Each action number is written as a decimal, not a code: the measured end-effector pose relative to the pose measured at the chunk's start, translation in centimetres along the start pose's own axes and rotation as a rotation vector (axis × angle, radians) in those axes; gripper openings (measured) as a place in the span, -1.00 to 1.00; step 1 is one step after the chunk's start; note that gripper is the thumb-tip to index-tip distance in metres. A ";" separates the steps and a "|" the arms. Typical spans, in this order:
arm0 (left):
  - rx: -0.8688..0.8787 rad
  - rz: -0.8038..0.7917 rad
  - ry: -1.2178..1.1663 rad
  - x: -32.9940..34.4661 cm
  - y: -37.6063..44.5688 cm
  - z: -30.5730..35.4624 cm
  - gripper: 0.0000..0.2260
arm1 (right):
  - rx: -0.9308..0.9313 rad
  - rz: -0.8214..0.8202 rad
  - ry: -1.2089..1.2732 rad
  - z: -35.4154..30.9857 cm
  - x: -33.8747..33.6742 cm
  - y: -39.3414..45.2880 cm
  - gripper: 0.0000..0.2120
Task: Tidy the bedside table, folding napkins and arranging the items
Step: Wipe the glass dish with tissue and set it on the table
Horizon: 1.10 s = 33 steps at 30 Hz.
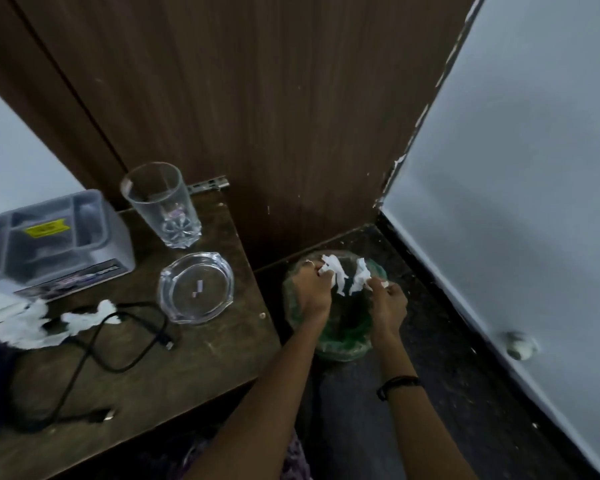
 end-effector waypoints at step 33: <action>0.299 0.330 -0.335 -16.7 -14.6 -3.4 -0.79 | -0.450 -0.598 0.079 -5.4 10.4 -18.6 -0.88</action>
Point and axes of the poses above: each hand's wrist, its own y-axis towards the middle knuckle, its own x-axis out of the palm, z = x × y, the point moved 2 cm from there along y, towards the middle knuckle, and after that the axes turned 11 degrees about -z, right-handed, at the moved point
